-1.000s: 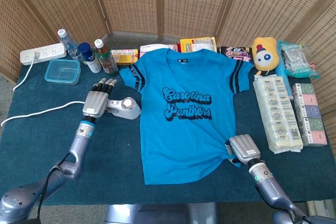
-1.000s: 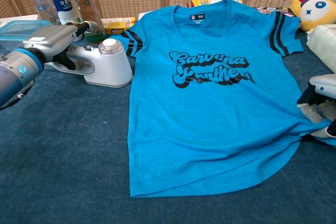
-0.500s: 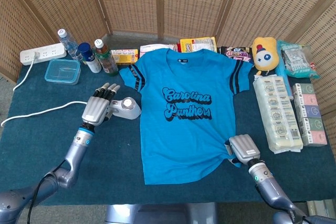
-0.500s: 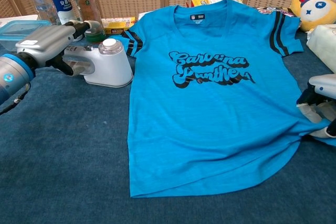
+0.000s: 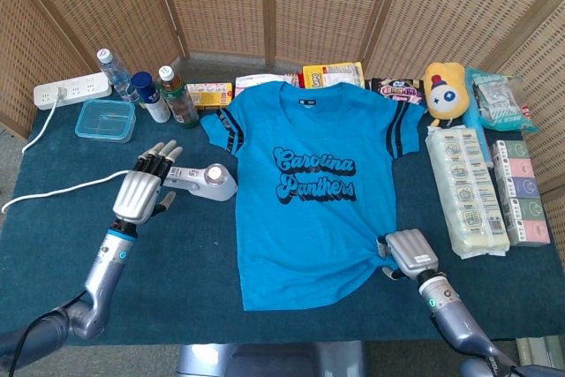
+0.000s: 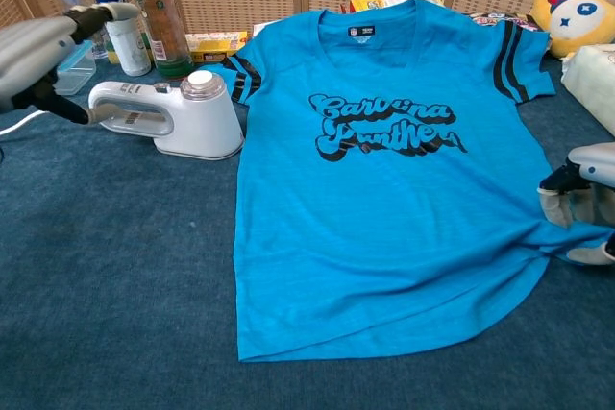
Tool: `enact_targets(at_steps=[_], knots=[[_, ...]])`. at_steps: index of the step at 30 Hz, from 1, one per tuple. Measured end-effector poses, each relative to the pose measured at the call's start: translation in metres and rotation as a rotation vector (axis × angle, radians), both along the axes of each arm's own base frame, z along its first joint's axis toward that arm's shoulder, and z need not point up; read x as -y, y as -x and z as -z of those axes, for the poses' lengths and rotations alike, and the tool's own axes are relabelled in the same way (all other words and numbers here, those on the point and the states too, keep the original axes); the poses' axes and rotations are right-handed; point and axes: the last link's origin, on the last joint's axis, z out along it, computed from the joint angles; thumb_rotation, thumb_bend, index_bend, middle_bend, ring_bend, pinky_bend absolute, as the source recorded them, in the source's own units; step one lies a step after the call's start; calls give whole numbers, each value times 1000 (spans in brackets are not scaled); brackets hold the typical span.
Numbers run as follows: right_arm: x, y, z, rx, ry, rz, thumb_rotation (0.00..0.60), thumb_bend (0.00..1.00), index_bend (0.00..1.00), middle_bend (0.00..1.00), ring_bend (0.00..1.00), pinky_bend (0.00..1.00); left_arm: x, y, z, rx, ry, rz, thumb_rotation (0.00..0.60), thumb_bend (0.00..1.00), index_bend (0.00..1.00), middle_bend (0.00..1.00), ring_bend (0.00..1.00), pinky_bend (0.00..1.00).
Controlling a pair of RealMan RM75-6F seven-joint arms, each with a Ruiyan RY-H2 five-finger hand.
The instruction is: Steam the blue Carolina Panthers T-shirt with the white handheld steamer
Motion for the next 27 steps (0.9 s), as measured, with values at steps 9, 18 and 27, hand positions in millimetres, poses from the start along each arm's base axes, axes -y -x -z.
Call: enact_targets(at_steps=[9, 18, 27], knots=[[-4, -4, -11, 10, 22, -4, 600, 246, 272, 312, 284, 311, 32, 8, -37, 123, -49, -40, 600, 303, 0, 42, 0, 123], [-12, 0, -27, 11, 35, 9, 600, 247, 222, 283, 266, 302, 51, 17, -65, 151, -47, -122, 600, 304, 0, 43, 0, 123], [-17, 2, -41, 85, 78, 19, 600, 252, 238, 295, 291, 325, 86, 37, -100, 146, -30, -254, 600, 314, 6, 50, 0, 124]])
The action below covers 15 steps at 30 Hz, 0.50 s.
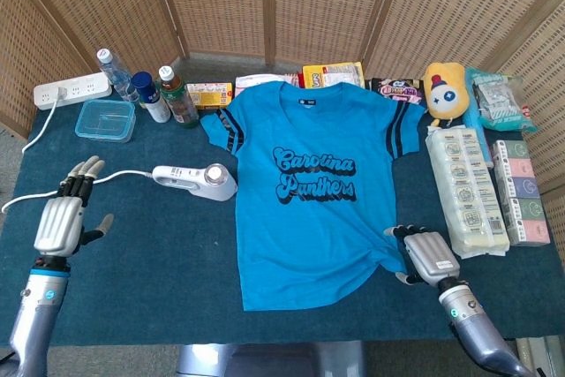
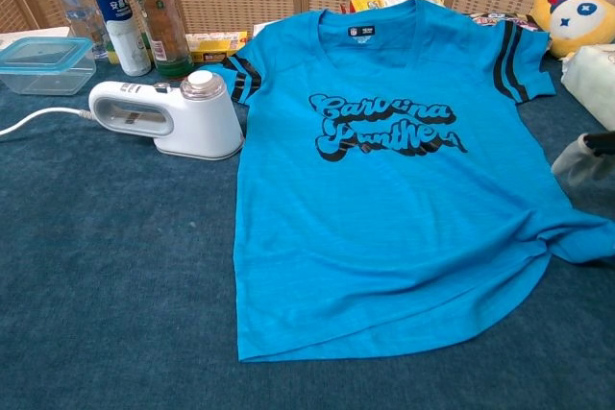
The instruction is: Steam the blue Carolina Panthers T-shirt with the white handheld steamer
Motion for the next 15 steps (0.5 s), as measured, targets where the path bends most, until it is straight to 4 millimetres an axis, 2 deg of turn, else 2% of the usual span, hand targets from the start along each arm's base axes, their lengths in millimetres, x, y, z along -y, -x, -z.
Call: enact_targets(at_steps=[3, 5, 7, 10, 15], knots=[[-1, -1, -6, 42, 34, -5, 600, 263, 288, 313, 330, 354, 13, 9, -9, 0, -3, -31, 600, 313, 102, 132, 9, 132], [-1, 0, -11, 57, 65, -16, 600, 272, 325, 328, 341, 355, 21, 13, -13, -2, -10, -51, 600, 313, 225, 220, 60, 141], [-2, 1, -17, 70, 109, -31, 600, 279, 354, 347, 352, 364, 33, 19, -19, -8, -26, -75, 600, 313, 276, 274, 119, 161], [-5, 6, -27, 87, 181, -47, 600, 285, 386, 375, 377, 393, 53, 30, -29, -19, -60, -112, 600, 313, 320, 335, 168, 230], [-12, 18, -40, 82, 282, -62, 600, 288, 436, 415, 427, 483, 83, 43, -43, -36, -96, -148, 600, 316, 331, 372, 218, 288]])
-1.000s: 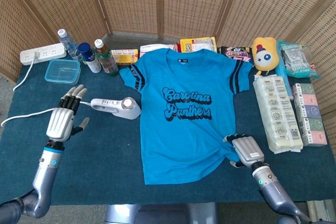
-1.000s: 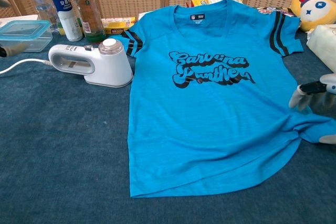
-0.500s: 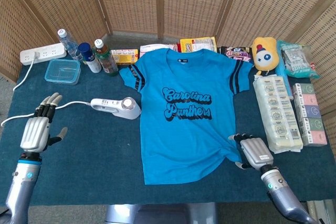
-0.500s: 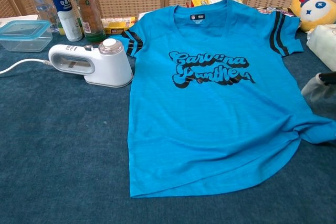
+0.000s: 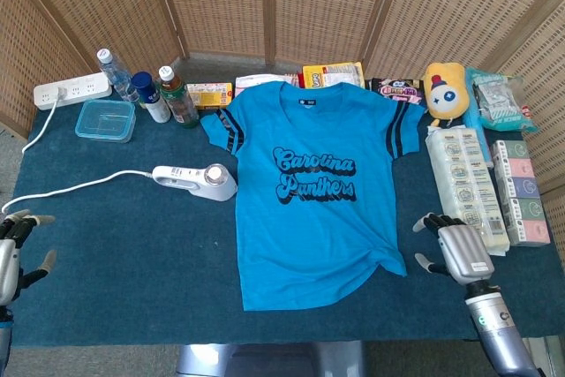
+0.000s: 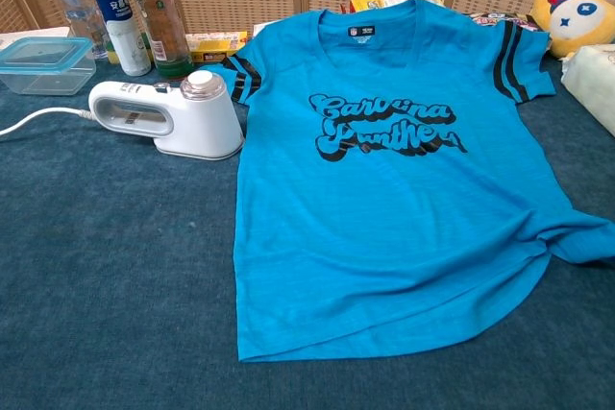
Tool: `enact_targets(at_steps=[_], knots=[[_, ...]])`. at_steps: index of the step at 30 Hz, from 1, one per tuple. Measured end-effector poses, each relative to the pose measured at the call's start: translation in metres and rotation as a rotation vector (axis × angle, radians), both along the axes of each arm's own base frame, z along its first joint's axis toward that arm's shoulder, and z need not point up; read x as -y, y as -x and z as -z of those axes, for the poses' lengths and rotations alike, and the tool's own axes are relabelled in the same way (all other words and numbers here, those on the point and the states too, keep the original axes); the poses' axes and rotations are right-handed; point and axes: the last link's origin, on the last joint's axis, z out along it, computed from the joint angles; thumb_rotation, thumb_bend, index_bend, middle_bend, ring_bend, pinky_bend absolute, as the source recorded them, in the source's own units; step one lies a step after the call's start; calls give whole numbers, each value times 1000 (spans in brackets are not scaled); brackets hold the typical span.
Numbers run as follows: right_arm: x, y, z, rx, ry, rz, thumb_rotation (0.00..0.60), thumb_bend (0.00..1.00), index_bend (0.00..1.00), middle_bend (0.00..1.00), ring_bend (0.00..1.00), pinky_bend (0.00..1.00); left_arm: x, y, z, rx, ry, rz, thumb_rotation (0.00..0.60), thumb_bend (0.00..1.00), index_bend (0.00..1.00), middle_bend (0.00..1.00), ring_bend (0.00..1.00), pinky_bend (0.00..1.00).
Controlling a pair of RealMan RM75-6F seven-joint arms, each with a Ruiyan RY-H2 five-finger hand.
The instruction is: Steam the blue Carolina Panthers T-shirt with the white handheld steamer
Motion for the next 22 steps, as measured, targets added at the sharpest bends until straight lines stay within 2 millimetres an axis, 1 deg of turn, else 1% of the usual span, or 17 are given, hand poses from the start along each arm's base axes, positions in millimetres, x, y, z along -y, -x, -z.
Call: enact_targets(at_steps=[2, 5, 9, 12, 16, 22], knots=[[-4, 3, -3, 0, 27, 4, 600, 288, 446, 424, 439, 510, 9, 3, -3, -9, -7, -10, 600, 318, 338, 375, 223, 295], [-12, 9, -7, -4, 55, 17, 600, 288, 449, 426, 441, 511, 23, 7, -8, -17, -21, -23, 600, 322, 340, 375, 228, 295], [-19, 13, -13, -8, 79, 29, 600, 288, 452, 426, 441, 486, 42, 13, -9, -22, -6, -59, 600, 322, 342, 375, 233, 295], [-23, 14, -16, -9, 90, 33, 600, 287, 456, 426, 440, 471, 50, 16, -12, -34, -13, -83, 600, 323, 342, 375, 233, 295], [-24, 15, -17, -9, 89, 39, 600, 288, 468, 428, 441, 463, 54, 18, -13, -44, -9, -93, 600, 322, 342, 375, 233, 295], [-24, 14, -15, -9, 81, 40, 600, 288, 471, 428, 441, 459, 53, 18, -11, -39, 18, -92, 600, 322, 342, 375, 233, 295]])
